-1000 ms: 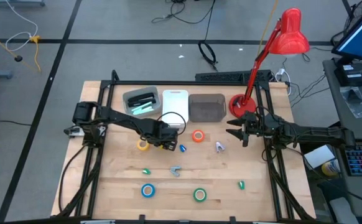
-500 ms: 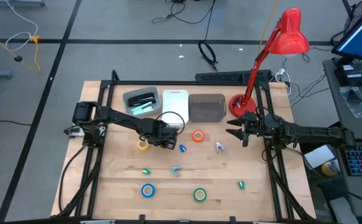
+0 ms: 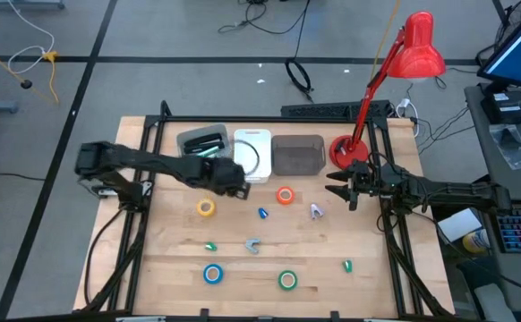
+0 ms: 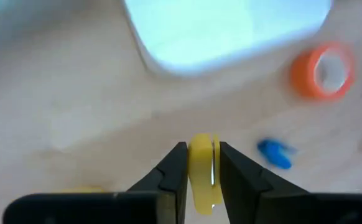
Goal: Pick and place Stapler, Stapler remover, tape
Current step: Put the yellow stapler into the gray bin
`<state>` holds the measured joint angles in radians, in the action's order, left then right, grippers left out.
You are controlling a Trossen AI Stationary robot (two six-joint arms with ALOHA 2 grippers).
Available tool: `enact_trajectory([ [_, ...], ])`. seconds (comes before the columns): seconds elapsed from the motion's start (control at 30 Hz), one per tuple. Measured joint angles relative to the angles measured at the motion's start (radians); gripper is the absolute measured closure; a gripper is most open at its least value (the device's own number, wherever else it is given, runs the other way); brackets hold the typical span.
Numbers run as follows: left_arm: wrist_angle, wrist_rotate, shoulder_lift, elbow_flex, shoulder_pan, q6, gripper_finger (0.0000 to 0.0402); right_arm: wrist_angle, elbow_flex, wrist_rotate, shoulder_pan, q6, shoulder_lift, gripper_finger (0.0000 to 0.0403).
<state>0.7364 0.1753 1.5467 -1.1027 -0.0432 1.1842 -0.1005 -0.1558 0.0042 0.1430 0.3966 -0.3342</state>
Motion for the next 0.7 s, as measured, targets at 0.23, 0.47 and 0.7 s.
enact_trajectory([
  [0.23,0.19,0.247,-0.209,0.0,-0.148,-0.223,0.0333,0.0,0.0,0.004,0.0,0.035,0.0,0.0174],
  [0.47,0.178,0.218,-0.184,-0.001,-0.424,-0.637,0.0326,0.0,0.0,0.004,0.0,0.059,0.0,0.0174],
  [0.7,-0.008,0.005,-0.084,-0.002,-0.606,-0.903,0.0326,0.0,0.0,0.003,0.0,0.118,0.0,0.0175],
])
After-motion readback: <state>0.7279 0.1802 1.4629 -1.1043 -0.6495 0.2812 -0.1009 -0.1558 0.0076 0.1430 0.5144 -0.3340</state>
